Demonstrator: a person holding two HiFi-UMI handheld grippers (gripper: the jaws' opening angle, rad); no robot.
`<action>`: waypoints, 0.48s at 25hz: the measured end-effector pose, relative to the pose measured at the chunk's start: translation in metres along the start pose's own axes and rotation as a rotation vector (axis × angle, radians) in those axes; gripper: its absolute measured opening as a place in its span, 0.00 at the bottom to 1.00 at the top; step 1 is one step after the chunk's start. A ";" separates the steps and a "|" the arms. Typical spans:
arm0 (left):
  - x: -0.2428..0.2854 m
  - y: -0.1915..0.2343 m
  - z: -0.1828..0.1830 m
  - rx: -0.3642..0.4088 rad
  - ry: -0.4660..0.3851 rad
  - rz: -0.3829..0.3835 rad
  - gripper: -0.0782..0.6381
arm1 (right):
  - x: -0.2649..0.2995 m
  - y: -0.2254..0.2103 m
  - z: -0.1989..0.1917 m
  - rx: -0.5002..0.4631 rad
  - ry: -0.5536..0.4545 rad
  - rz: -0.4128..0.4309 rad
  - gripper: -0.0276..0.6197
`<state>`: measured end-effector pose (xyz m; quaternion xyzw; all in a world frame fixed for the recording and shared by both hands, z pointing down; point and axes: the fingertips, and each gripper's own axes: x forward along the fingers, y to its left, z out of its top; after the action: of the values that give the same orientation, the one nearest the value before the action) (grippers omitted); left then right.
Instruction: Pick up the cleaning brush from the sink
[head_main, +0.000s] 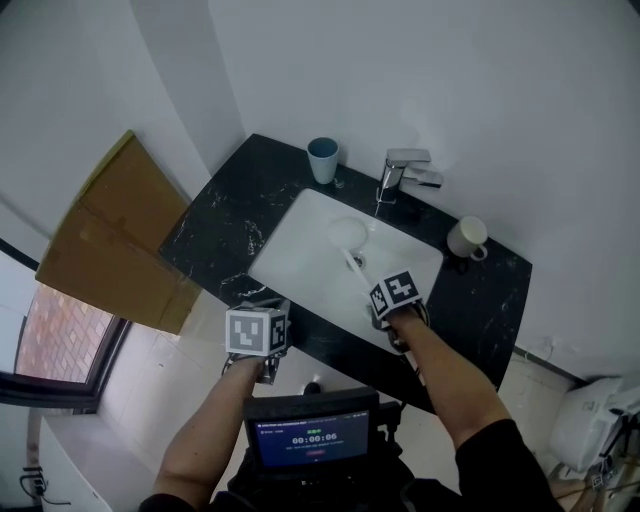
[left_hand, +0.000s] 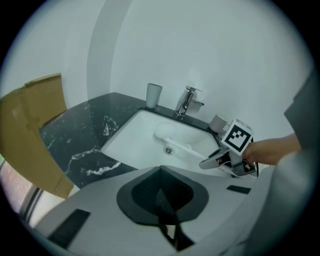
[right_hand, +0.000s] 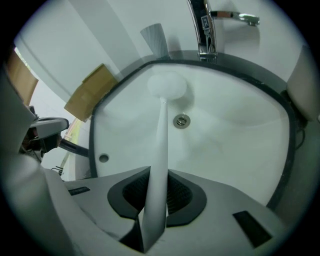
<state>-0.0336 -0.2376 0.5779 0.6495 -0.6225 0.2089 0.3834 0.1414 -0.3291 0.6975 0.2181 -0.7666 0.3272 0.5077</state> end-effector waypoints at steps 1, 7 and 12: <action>-0.005 0.000 0.007 0.039 -0.017 0.004 0.11 | -0.009 0.006 0.004 -0.005 -0.036 0.018 0.11; -0.043 -0.010 0.068 0.122 -0.252 -0.150 0.12 | -0.093 0.046 0.025 -0.042 -0.319 0.035 0.11; -0.098 0.031 0.105 0.269 -0.434 -0.256 0.12 | -0.158 0.111 0.045 -0.059 -0.581 -0.039 0.11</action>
<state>-0.0986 -0.2517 0.4466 0.7975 -0.5696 0.0954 0.1748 0.1002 -0.2843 0.5082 0.3024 -0.8847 0.2188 0.2794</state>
